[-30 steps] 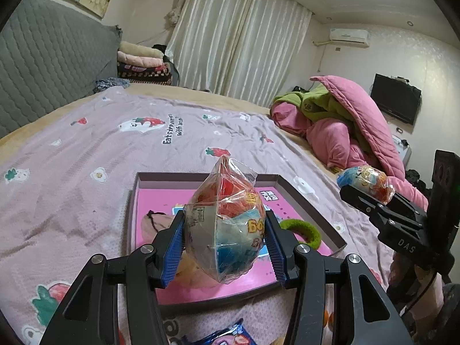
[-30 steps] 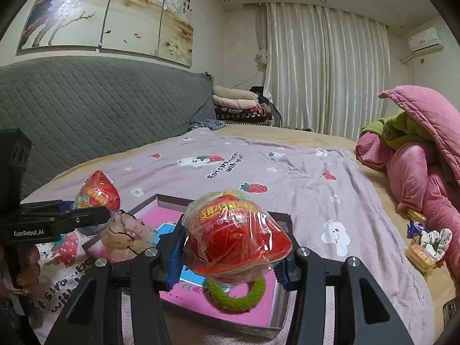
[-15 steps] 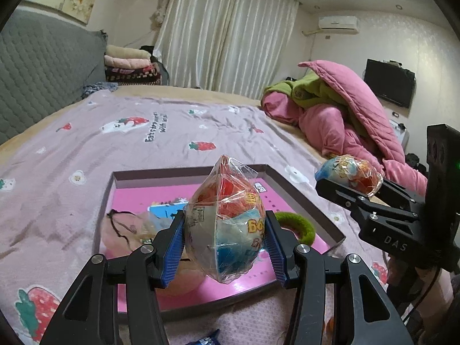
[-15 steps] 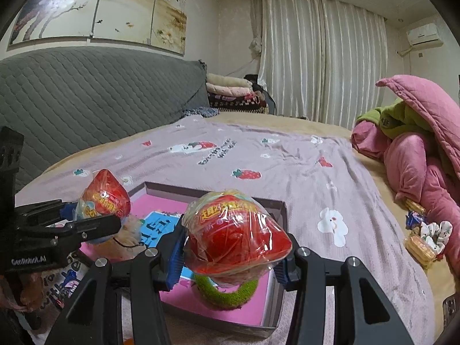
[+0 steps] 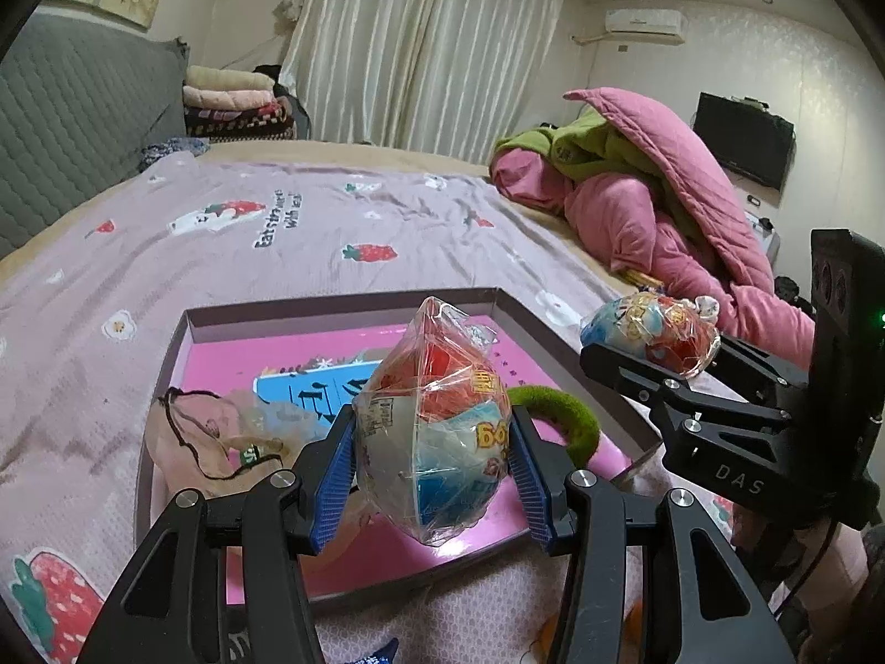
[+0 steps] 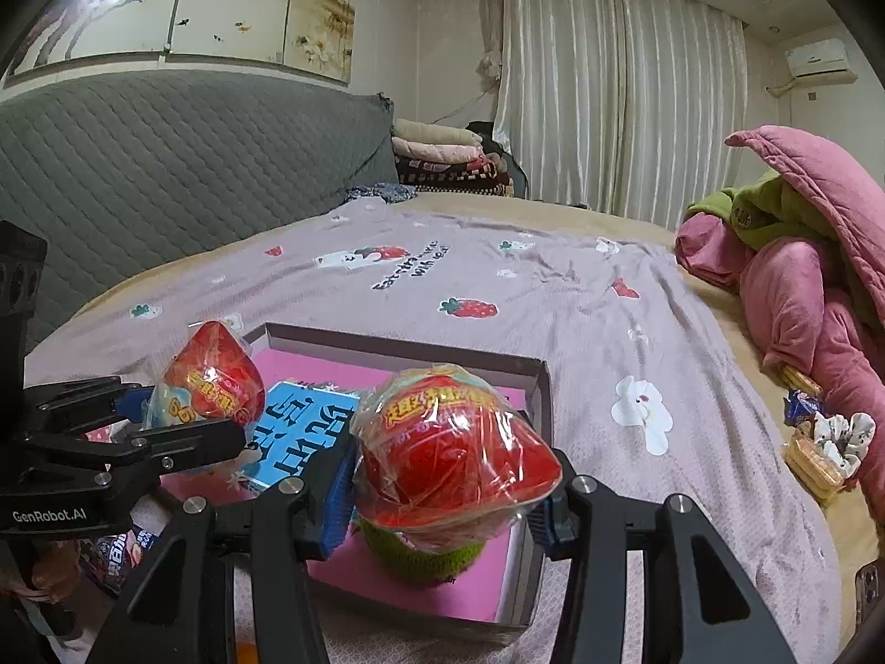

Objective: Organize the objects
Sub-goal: 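Lower the clear-bagged egg onto the book with left tool while right tool lowers the red egg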

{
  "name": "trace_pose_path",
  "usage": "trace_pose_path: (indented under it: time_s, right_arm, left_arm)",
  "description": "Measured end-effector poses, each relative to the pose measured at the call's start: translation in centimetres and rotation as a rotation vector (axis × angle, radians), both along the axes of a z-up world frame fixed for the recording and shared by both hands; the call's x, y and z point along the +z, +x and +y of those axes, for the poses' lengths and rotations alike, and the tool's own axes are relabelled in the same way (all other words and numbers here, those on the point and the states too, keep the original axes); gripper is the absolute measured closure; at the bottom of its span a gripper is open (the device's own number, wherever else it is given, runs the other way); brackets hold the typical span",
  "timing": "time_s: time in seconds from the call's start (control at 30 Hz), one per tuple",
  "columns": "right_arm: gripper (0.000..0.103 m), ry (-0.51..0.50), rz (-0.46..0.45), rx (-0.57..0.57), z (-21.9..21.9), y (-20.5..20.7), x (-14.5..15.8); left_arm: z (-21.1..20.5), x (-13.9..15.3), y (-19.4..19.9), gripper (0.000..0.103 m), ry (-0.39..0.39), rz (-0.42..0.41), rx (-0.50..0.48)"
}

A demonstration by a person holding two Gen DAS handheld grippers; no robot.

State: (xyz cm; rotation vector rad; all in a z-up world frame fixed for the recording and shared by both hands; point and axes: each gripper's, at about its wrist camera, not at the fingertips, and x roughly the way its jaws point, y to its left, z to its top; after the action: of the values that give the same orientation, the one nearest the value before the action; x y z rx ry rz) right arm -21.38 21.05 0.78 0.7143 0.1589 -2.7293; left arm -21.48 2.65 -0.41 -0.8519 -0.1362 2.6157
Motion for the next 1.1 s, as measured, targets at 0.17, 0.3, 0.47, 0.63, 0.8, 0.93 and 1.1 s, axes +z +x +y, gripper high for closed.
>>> trace_pose_path:
  time_s: [0.17,0.3,0.47,0.63,0.8,0.93,1.1]
  right_arm:
    - [0.052,0.01,-0.01,-0.003,-0.2,-0.1,-0.4]
    - [0.052,0.011,-0.028,-0.008,-0.1,-0.3,-0.8]
    - [0.052,0.015,-0.045,-0.008,-0.2,-0.5,-1.2]
    - [0.052,0.015,-0.068,-0.005,-0.3,-0.8,-1.7]
    - [0.052,0.018,-0.085,-0.003,-0.5,-0.9,-2.2]
    - [0.052,0.021,-0.099,-0.001,-0.7,-1.1,-2.6]
    - [0.052,0.028,-0.115,-0.01,-0.8,-1.4,-3.0]
  left_arm:
    - [0.4,-0.5,-0.1,0.049,-0.01,-0.014,-0.014]
    - [0.9,-1.0,-0.1,0.049,-0.018,-0.026,-0.032]
    - [1.4,-1.5,-0.1,0.049,-0.033,-0.038,-0.05]
    - [1.6,-1.9,-0.1,0.049,-0.049,-0.043,-0.058]
    - [1.6,-2.3,-0.4,0.049,-0.053,-0.062,-0.054]
    - [1.7,-2.6,-0.5,0.049,-0.064,-0.074,-0.058]
    - [1.7,-2.7,-0.6,0.049,-0.063,-0.085,-0.056]
